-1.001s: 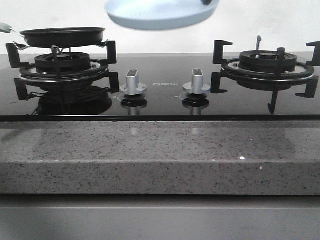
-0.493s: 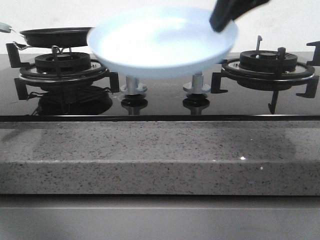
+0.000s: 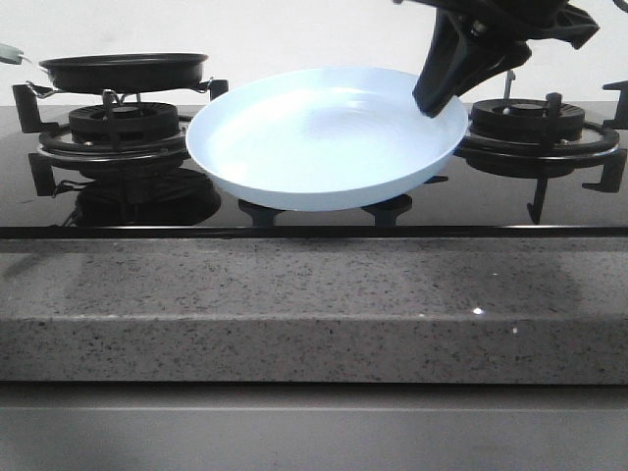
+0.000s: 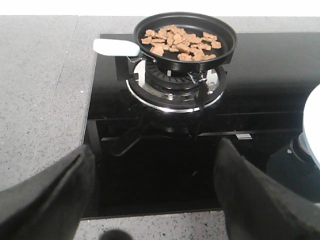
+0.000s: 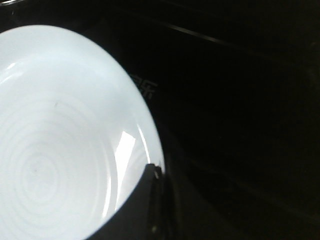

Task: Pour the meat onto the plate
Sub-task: 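Lift the plate with the right gripper and hold it beside the pan, then grasp the pale green pan handle with the left gripper and lift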

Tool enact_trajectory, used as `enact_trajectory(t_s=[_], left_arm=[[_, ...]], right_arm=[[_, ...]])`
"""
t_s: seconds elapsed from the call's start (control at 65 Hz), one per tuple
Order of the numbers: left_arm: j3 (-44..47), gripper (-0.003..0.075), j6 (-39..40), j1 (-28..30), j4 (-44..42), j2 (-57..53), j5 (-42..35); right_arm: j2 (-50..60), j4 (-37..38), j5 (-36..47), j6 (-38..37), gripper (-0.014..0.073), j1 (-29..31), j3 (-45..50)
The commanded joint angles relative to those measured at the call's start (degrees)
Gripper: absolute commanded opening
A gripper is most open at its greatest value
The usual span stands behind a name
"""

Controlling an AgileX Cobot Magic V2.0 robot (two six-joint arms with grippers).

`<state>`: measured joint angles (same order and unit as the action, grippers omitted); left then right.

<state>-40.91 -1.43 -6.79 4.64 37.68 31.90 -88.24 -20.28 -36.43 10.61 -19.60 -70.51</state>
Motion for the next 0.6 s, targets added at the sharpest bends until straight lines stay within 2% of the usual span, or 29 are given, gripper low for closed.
enact_trajectory(t_s=[0.0,0.216,0.4,0.585], left_arm=[[-2.1,0.0501,0.2,-0.4,0.7,0.3,-3.7],[-4.5,0.0655,0.5,-0.4,0.7,3.8,-1.6],[-11.7,0.0659,0.6,0.3,1.0,12.9,3.8],[-20.4,0.0659,-0.5,7.1,6.9,22.7,8.6]], right_arm=[[2.0,-1.1,3.3,0.5,-0.0069,0.1,-1.5],[2.0,-1.1,3.3,0.5,-0.0069,0.1,-1.5],[2.0,-1.1,3.3,0.5,-0.0069,0.1,-1.5],[2.0,-1.1,3.3,0.5,-0.0069,0.1,-1.5]])
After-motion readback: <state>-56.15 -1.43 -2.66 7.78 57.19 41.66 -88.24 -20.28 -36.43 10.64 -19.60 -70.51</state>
